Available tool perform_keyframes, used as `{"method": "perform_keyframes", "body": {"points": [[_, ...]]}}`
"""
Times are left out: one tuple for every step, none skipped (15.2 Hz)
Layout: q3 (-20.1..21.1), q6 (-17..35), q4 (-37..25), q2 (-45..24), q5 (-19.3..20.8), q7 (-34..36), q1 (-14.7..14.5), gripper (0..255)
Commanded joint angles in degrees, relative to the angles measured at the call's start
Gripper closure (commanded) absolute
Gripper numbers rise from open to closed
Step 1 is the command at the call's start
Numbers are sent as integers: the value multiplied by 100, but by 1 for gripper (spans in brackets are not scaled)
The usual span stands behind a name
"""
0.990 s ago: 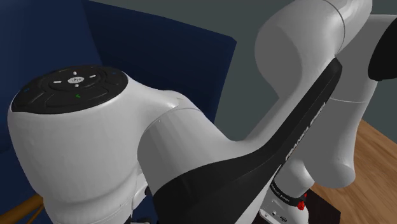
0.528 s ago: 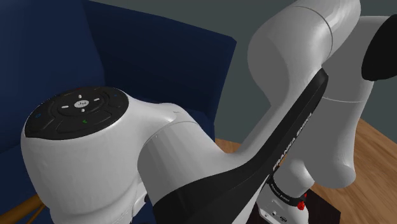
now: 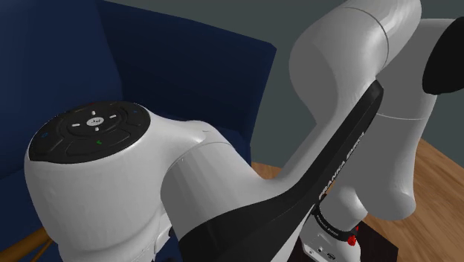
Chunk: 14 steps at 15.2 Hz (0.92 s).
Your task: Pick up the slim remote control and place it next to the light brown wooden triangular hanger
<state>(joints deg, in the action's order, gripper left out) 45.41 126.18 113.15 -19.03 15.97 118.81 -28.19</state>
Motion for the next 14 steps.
{"method": "perform_keyframes", "body": {"points": [[0, 0, 0, 0, 0, 0, 0, 0], [0, 0, 0, 0, 0, 0, 0, 0], [60, -151, -68, 117, -114, -74, 52, 0], [115, -305, -144, 230, -223, -145, 101, 0], [163, -463, -228, 337, -327, -213, 145, 0], [197, -589, -300, 418, -404, -264, 176, 0], [196, -589, -300, 418, -404, -265, 175, 0], [195, -589, -300, 418, -404, -265, 175, 0], [195, -589, -300, 418, -405, -265, 175, 0], [195, -589, -300, 418, -405, -265, 175, 0], [195, -589, -300, 418, -405, -265, 175, 0], [195, -589, -300, 418, -405, -265, 175, 0], [195, -589, -300, 418, -405, -265, 175, 0], [195, -589, -300, 418, -405, -265, 175, 0]]}}
